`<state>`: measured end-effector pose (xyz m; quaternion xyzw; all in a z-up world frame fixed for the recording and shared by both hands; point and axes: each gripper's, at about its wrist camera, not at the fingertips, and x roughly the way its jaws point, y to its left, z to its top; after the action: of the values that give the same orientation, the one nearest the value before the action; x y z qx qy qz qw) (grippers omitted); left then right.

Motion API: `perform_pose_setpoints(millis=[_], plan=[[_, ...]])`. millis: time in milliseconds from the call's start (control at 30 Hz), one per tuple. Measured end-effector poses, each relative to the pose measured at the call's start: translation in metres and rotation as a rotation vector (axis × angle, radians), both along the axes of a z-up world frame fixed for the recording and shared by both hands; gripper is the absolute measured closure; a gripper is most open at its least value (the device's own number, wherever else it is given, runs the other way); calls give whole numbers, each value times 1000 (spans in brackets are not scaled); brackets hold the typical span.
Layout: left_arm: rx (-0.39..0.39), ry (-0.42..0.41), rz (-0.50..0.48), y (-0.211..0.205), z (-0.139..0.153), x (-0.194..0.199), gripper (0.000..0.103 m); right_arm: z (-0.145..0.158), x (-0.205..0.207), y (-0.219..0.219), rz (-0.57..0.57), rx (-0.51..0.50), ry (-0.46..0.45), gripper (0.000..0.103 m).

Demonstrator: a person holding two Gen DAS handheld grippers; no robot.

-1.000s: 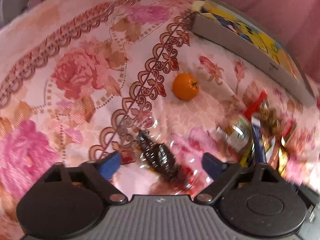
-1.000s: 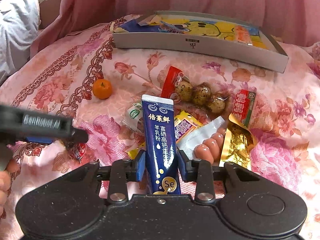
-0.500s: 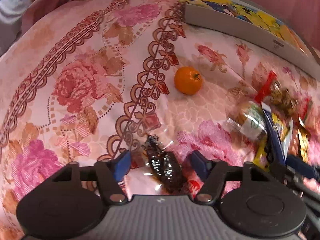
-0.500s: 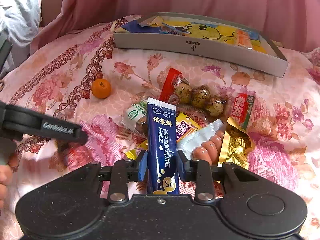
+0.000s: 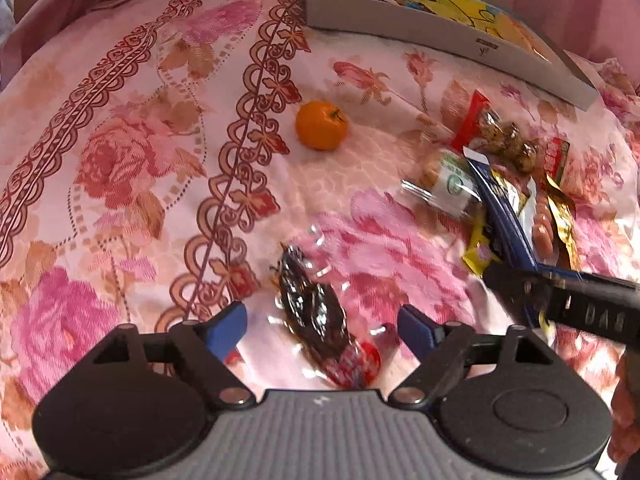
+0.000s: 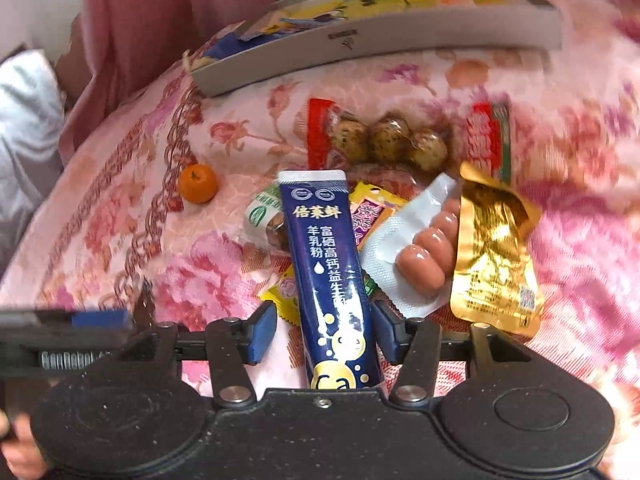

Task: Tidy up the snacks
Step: 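Close the right tool on the blue stick while the left tool grasps the brown meat packet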

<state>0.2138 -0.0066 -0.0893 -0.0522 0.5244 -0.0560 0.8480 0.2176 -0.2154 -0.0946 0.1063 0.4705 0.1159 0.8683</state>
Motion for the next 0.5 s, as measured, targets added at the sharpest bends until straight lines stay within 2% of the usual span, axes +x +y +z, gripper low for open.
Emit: perform_pose_setpoints(millis=[33,67,100,167,267,400,500], plan=[[20,-8,-9,-3,-1,-3,16,0,1,-2,-10,17,8,52],[37,-13,-19,-5,-2,-3,17,0,1,-3,-15,21,11,62],[51,-16,-25,-7,-3,-3,18,0,1,-3,-17,18,14,65],[70,-16,-21,-9,-4,-3,21,0,0,-1,-14,9,12,66],[78,-22,-14,-7,-2,-3,31,2,-2,0,-7,-6,7,69],[20,-30,19,4,1,-9,36,2,-2,-1,-11,-7,5,71],[-82,-43,82,19,6,-21,40,2,-4,2,5,-24,-9,72]])
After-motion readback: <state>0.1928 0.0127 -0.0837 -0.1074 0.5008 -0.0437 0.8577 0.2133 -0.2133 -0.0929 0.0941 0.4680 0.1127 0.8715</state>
